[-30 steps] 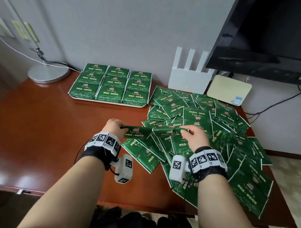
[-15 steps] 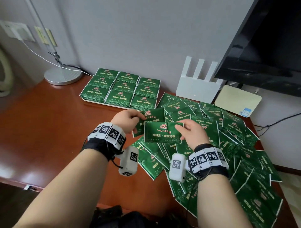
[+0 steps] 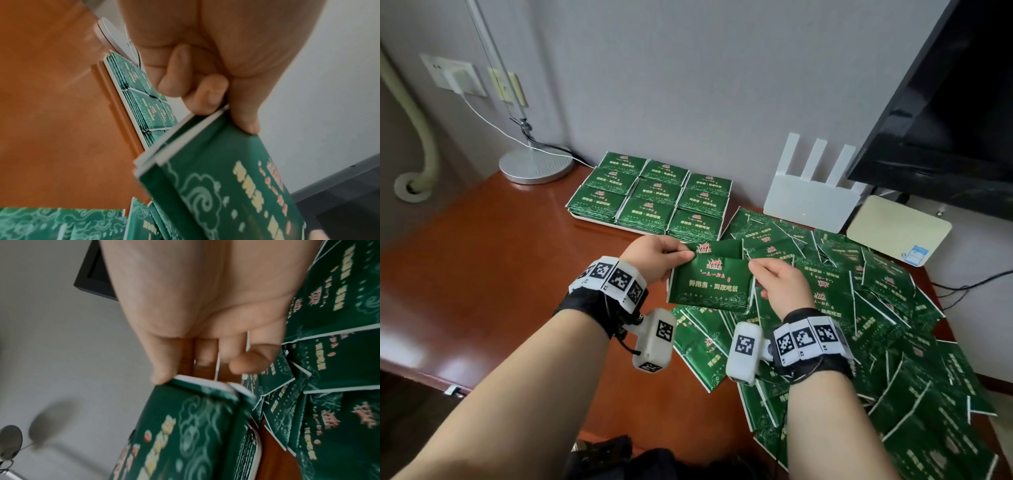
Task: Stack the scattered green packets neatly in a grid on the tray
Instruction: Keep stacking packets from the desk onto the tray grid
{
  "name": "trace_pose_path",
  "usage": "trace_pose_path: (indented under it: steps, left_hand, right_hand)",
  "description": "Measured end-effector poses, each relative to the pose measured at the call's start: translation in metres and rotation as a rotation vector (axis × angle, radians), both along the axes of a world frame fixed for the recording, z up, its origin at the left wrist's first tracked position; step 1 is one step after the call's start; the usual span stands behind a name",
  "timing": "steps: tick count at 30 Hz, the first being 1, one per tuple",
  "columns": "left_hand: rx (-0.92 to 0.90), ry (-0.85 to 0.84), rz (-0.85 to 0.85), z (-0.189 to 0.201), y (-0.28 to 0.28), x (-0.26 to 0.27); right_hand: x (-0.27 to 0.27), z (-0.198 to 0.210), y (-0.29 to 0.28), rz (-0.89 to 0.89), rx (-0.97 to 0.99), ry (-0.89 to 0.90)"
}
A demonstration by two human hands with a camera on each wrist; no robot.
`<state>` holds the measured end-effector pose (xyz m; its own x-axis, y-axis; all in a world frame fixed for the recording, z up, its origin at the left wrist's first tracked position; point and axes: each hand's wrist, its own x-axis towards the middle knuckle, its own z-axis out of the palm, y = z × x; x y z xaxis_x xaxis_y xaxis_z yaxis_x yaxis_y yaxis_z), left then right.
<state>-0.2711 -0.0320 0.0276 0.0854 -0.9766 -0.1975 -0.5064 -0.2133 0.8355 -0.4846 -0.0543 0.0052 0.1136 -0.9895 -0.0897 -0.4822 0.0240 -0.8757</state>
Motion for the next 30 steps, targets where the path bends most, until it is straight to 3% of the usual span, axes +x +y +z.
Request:
trace_pose_path:
  steps: [8, 15, 22, 28, 30]
  left_hand:
    - [-0.033, 0.032, 0.022, 0.008, -0.02, 0.017]
    - [-0.038, 0.038, 0.191, 0.012, -0.055, 0.085]
    - [0.15, 0.008, 0.283, 0.011, -0.116, 0.188]
    - [0.18, 0.255, 0.369, -0.014, -0.197, 0.267]
    - [0.202, 0.254, 0.369, -0.016, -0.219, 0.28]
  right_hand:
    - [0.02, 0.005, -0.015, 0.196, 0.105, 0.032]
    - [0.045, 0.007, -0.055, 0.014, 0.057, 0.038]
    - [0.09, 0.024, -0.114, -0.122, 0.04, 0.109]
    - [0.122, 0.036, -0.179, -0.215, 0.035, 0.186]
    - [0.133, 0.031, -0.206, -0.212, 0.047, 0.209]
